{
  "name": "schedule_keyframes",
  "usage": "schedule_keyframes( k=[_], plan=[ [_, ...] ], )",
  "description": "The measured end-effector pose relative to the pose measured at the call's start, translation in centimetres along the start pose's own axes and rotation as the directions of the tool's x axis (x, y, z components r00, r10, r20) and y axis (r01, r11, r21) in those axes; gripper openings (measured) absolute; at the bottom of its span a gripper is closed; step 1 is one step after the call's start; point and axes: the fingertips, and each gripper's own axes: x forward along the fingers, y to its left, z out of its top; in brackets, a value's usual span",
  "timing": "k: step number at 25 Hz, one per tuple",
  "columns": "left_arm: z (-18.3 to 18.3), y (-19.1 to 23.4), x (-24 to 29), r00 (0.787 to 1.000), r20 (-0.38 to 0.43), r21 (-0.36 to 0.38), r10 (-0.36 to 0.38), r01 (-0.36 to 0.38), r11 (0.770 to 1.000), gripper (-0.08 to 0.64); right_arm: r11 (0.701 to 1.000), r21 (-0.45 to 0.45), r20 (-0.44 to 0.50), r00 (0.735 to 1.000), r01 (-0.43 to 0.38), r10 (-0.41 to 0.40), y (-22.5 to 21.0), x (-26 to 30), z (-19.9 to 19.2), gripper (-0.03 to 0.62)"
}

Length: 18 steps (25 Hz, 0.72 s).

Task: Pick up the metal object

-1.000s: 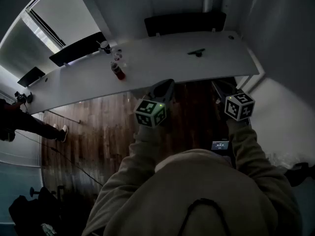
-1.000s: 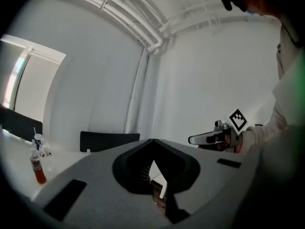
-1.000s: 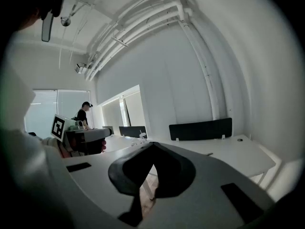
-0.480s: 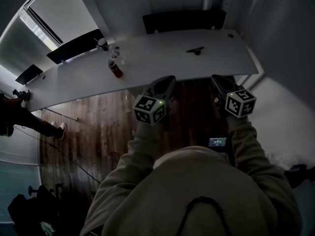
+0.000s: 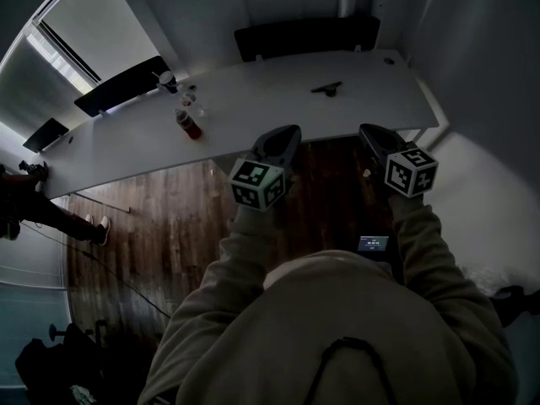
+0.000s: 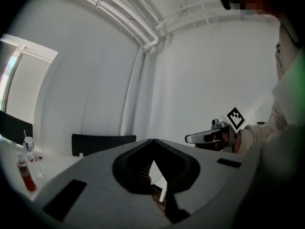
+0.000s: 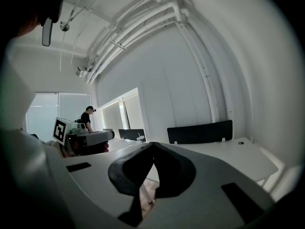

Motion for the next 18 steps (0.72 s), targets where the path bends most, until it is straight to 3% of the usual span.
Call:
schedule_keyframes(
  k=[6, 9, 11, 18],
  plan=[
    [-0.5, 0.3, 2.2, 0.997, -0.019, 0.062, 0.070, -0.069, 0.996, 0.003, 1.000, 0.006, -0.007, 1.000, 0.002, -0.002, -2.6, -0.5, -0.2, 0.018],
    [-1.2, -0.1, 3.7, 0.999, -0.038, -0.028, 0.038, -0.039, 0.999, 0.003, 1.000, 0.005, -0.015, 1.000, -0.012, 0.012, -3.3, -0.4, -0.5, 0.018],
    [-1.2, 0.1, 4.3, 0.998, -0.055, -0.046, 0.023, -0.025, 0.999, 0.003, 1.000, -0.002, -0.014, 1.000, -0.027, 0.027, -3.5, -0.4, -0.4, 0.018],
    [-2.0, 2.3, 4.4, 0.996, -0.047, -0.102, 0.074, -0.078, 0.992, 0.003, 0.999, 0.030, -0.004, 1.000, -0.023, 0.023, -6.5, -2.1, -1.5, 0.018]
  ],
)
